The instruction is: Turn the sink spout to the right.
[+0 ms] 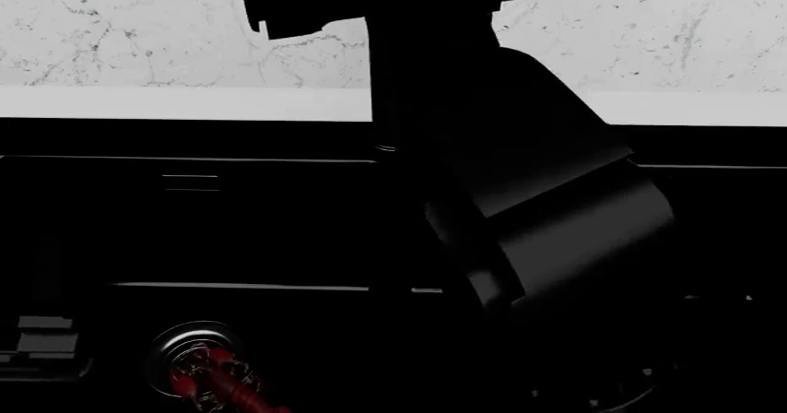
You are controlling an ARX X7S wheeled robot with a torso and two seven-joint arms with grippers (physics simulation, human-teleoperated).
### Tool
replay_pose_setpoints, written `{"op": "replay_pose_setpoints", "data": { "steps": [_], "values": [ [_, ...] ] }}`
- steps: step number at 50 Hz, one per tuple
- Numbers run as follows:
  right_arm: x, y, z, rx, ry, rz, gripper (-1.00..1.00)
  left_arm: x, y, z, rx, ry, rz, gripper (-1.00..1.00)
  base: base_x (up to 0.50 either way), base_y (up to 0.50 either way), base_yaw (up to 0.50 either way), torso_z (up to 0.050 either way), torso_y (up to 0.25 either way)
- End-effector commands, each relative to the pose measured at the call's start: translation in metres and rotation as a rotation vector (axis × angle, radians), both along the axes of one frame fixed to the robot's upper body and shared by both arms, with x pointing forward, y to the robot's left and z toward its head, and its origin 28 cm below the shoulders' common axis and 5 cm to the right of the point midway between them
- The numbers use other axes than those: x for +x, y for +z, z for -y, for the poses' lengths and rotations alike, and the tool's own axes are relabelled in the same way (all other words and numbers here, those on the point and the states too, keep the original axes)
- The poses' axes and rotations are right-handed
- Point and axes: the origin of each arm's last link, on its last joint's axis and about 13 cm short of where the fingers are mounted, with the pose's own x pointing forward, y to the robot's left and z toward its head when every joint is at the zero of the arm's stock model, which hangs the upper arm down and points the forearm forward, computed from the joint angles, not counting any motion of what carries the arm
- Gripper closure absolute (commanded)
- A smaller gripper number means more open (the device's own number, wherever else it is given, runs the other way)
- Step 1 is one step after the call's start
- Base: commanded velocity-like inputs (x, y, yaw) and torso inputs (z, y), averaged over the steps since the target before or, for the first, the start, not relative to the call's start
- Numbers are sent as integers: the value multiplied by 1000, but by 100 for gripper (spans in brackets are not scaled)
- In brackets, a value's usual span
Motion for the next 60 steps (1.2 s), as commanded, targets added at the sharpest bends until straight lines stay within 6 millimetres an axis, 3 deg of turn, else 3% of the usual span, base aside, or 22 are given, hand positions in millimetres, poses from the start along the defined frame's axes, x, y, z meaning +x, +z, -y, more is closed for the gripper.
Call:
{"op": "replay_pose_setpoints", "data": {
  "steps": [1,33,60],
  "values": [
    [6,-1,0,0,-2,-5,-100,0,0,0,2,-4,-3,-100,0,0,0,0,0],
    [17,6,5,12,-33,23,-100,0,-1,1,9,-13,-6,-100,0,0,0,0,0],
    [10,9,17,9,-84,36,-100,2,-3,2,18,-21,-19,-100,0,0,0,0,0]
  ]
}}
